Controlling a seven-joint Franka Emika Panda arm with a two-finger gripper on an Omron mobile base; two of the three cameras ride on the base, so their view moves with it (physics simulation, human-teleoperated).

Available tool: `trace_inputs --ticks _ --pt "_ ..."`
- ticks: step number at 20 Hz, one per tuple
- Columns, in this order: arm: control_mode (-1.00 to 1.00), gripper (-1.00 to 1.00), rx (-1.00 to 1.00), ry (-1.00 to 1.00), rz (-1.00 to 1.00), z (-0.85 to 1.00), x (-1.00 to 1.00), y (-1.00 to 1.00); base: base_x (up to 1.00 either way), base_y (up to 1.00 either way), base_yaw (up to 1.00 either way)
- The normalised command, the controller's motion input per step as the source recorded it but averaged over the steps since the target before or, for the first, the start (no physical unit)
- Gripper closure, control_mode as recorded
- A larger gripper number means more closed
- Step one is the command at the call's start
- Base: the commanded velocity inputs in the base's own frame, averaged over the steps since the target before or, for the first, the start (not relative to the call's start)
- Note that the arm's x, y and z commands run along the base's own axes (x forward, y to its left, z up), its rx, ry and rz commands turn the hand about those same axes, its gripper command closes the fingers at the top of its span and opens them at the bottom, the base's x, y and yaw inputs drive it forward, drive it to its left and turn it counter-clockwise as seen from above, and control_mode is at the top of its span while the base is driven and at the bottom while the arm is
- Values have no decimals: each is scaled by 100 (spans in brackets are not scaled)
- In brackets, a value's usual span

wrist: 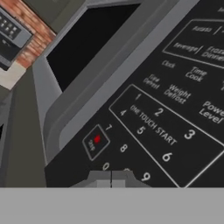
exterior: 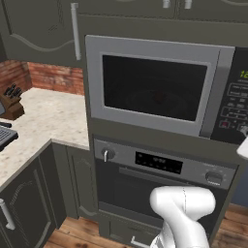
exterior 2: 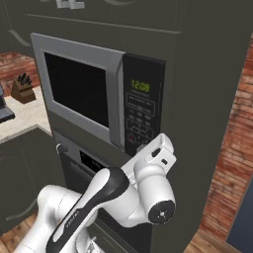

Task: Transport the fish from the fridge to the microwave and turn on the microwave.

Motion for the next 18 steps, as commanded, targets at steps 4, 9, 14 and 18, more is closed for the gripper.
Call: trace_inputs --ticks 4,9,14,18 --pt "-100 100 0 0 0 -11 15 -6 0 0 0" --pt "-100 100 0 -2 0 -11 10 -17 0 0 0" --pt "-100 100 0 0 0 -9 31 -13 0 0 0" --pt "-100 100 0 0 0 -12 40 -5 0 0 0"
